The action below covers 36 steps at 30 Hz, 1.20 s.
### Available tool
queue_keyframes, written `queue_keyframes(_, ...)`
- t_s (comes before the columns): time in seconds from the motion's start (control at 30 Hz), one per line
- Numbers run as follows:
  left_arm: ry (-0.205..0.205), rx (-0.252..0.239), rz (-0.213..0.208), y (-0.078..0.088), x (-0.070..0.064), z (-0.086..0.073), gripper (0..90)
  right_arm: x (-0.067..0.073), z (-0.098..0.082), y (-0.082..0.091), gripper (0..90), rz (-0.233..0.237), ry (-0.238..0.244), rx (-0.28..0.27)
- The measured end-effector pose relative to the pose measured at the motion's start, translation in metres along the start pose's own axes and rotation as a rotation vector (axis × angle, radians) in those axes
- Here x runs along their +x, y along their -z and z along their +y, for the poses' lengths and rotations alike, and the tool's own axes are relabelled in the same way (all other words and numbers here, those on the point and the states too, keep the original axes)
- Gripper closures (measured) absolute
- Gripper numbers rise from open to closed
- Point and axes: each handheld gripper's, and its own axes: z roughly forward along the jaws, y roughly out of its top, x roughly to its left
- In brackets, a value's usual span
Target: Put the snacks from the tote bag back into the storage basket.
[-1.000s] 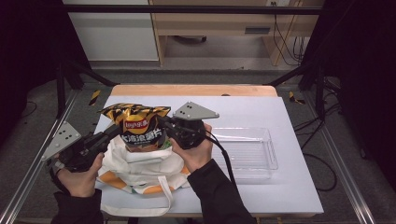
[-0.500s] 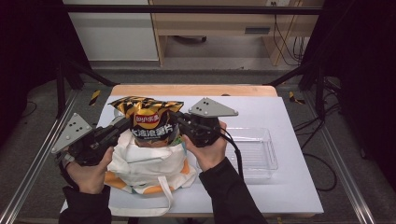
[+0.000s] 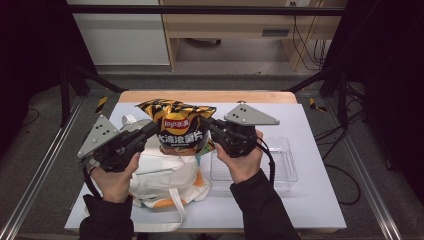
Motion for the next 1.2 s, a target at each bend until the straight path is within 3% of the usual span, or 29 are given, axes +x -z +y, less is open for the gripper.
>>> queue_keyframes(0.87,-0.014,0.006,-0.105,-0.054,-0.049,-0.001,90.0,-0.041,-0.021,0.063,89.3,-0.092,-0.023,-0.017)
queue_keyframes(1.2,-0.018,0.020,-0.134,-0.075,-0.064,-0.006,90.0,-0.057,-0.033,0.080,89.3,-0.121,-0.044,-0.021)
